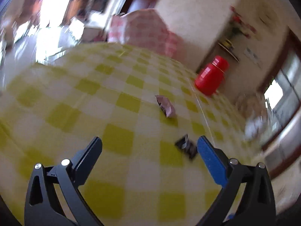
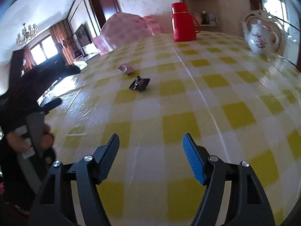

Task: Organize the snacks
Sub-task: 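Move both open tools back over the table toward the last snacks, then grasp the pink bar with the left tool while the right tool grasps the dark chocolate packet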

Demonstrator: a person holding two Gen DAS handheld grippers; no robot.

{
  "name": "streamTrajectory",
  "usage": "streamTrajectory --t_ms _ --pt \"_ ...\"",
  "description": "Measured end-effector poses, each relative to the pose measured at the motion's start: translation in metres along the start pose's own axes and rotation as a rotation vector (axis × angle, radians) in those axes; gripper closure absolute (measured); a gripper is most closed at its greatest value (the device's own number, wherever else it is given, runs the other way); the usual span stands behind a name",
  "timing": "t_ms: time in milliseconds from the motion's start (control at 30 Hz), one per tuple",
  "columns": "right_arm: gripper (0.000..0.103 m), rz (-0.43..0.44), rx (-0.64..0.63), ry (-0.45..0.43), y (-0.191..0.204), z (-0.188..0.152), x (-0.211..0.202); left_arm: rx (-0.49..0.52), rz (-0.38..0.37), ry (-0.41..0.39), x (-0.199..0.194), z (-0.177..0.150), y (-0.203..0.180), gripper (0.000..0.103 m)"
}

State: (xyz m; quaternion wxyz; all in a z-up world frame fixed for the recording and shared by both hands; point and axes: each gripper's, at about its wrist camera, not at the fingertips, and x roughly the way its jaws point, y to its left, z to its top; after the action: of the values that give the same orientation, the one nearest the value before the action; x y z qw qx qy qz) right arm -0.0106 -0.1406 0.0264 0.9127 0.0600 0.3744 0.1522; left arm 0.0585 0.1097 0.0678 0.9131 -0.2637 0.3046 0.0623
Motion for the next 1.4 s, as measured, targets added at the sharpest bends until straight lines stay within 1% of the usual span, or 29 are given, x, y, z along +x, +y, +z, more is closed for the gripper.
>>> streamTrajectory --t_ms 67,100,233,300,333,367,433,467,533,600,633,667,700,733,800,833,900,933,1000,1067,1133,1200,1233,1267,1333,1367,1400 --pt "0.030 0.006 -0.016 0.016 -0.003 0.014 0.017 -0.039 -0.003 0.017 0.030 0.012 -0.005 0.002" --pt "0.030 0.013 -0.021 0.033 -0.006 0.022 0.029 -0.038 0.005 0.022 0.041 0.017 -0.008 0.002" --pt "0.030 -0.004 -0.069 0.082 -0.004 0.047 0.069 -0.052 0.019 0.001 0.086 0.034 -0.008 0.002" --pt "0.030 -0.005 -0.120 0.108 0.003 0.064 0.092 -0.024 0.029 -0.003 0.100 0.039 -0.004 0.002" --pt "0.030 -0.005 -0.141 0.107 0.006 0.071 0.101 -0.004 0.050 -0.008 0.107 0.041 0.000 0.002" --pt "0.030 -0.001 -0.170 0.107 0.011 0.080 0.112 -0.012 0.078 -0.001 0.111 0.043 0.007 0.002" --pt "0.030 0.007 -0.220 0.123 0.020 0.093 0.131 -0.079 0.052 -0.008 0.109 0.048 0.020 0.002" --pt "0.030 0.011 -0.251 0.136 0.025 0.100 0.143 -0.112 0.042 -0.039 0.103 0.050 0.025 0.002" --pt "0.030 0.029 -0.312 0.157 0.035 0.108 0.157 -0.094 0.055 -0.065 0.100 0.054 0.025 0.002" --pt "0.032 0.052 -0.385 0.189 0.045 0.110 0.169 -0.074 0.056 -0.059 0.102 0.055 0.023 0.002" --pt "0.040 0.056 -0.409 0.192 0.049 0.110 0.172 -0.072 0.052 -0.052 0.103 0.055 0.023 0.002" --pt "0.058 0.074 -0.425 0.191 0.050 0.111 0.172 -0.067 0.040 -0.038 0.105 0.054 0.021 0.002" --pt "0.072 0.093 -0.431 0.194 0.050 0.109 0.169 -0.058 0.031 -0.023 0.107 0.053 0.019 0.002" --pt "0.074 0.094 -0.426 0.197 0.049 0.108 0.165 -0.048 0.026 -0.014 0.109 0.052 0.018 0.002" --pt "0.075 0.051 -0.415 0.185 0.044 0.100 0.149 -0.026 0.015 0.002 0.110 0.050 0.013 0.002" --pt "0.076 0.050 -0.411 0.161 0.042 0.095 0.137 -0.016 0.005 0.010 0.111 0.049 0.010 0.002" --pt "0.076 0.048 -0.361 0.112 0.033 0.087 0.108 0.023 -0.007 0.033 0.116 0.046 0.002 0.002" --pt "0.076 0.028 -0.323 0.087 0.026 0.082 0.091 0.048 0.000 0.045 0.120 0.045 -0.002 0.002" --pt "0.076 0.016 -0.259 0.055 0.017 0.074 0.070 0.106 0.013 0.083 0.131 0.042 -0.016 0.002" --pt "0.076 0.008 -0.197 0.032 0.006 0.060 0.050 0.162 0.049 0.115 0.142 0.038 -0.029 0.002" --pt "0.076 -0.002 -0.144 0.019 0.000 0.047 0.036 0.213 0.091 0.123 0.155 0.038 -0.044 0.002" --pt "0.076 0.007 -0.097 0.024 -0.006 0.039 0.031 0.232 0.122 0.127 0.168 0.042 -0.054 0.002" --pt "0.076 0.007 -0.077 0.030 -0.010 0.036 0.027 0.233 0.155 0.133 0.178 0.047 -0.059 0.002" --pt "0.076 0.008 -0.063 0.030 -0.012 0.035 0.026 0.231 0.171 0.141 0.186 0.051 -0.061 0.002" --pt "0.076 0.004 -0.048 0.017 -0.016 0.037 0.023 0.219 0.215 0.183 0.208 0.057 -0.062 0.002" --pt "0.075 0.005 -0.039 0.015 -0.018 0.039 0.024 0.213 0.222 0.204 0.216 0.059 -0.061 0.002" --pt "0.076 0.007 -0.021 0.018 -0.022 0.040 0.025 0.232 0.237 0.204 0.221 0.061 -0.063 0.002"
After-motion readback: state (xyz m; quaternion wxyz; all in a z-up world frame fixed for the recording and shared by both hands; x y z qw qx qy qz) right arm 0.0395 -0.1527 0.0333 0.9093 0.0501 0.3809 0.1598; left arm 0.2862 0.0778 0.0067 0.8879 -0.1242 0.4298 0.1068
